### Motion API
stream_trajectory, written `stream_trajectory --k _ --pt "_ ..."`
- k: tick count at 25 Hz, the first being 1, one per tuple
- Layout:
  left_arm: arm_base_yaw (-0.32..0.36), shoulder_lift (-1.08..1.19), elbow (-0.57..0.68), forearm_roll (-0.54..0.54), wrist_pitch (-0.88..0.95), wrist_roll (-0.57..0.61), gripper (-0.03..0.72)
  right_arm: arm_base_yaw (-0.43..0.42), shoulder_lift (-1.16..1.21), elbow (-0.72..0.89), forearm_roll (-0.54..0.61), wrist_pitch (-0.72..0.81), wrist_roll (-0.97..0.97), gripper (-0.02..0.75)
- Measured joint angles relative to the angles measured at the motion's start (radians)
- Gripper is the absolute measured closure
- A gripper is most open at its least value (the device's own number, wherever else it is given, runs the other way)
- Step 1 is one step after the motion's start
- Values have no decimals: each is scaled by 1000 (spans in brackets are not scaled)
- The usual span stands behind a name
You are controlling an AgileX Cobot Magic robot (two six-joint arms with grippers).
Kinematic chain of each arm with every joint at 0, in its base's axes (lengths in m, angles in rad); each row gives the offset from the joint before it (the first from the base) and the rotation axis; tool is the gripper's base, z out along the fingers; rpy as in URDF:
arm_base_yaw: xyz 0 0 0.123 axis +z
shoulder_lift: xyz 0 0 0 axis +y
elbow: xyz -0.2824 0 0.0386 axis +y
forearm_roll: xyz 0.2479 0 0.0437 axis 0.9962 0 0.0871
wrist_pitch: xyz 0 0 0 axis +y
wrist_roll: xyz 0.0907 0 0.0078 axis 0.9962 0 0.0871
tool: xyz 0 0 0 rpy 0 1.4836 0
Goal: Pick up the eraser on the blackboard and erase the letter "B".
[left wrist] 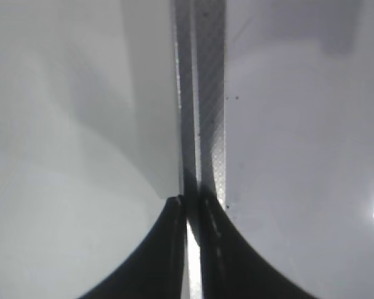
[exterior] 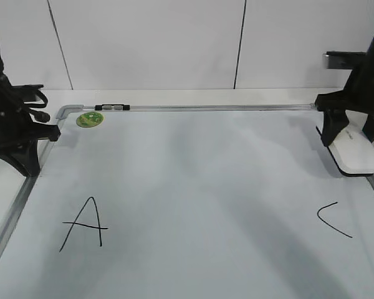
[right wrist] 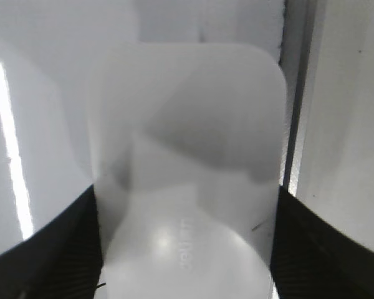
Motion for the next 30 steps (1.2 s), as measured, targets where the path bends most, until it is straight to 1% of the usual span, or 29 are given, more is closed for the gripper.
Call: stream_trajectory --k 13,30 --pt "0 0 0 -2 -2 0 661 -3 6 2 -31 0 -4 201" --pt "0 0 0 -2 -2 0 659 -3 88 2 -43 -2 -5 201"
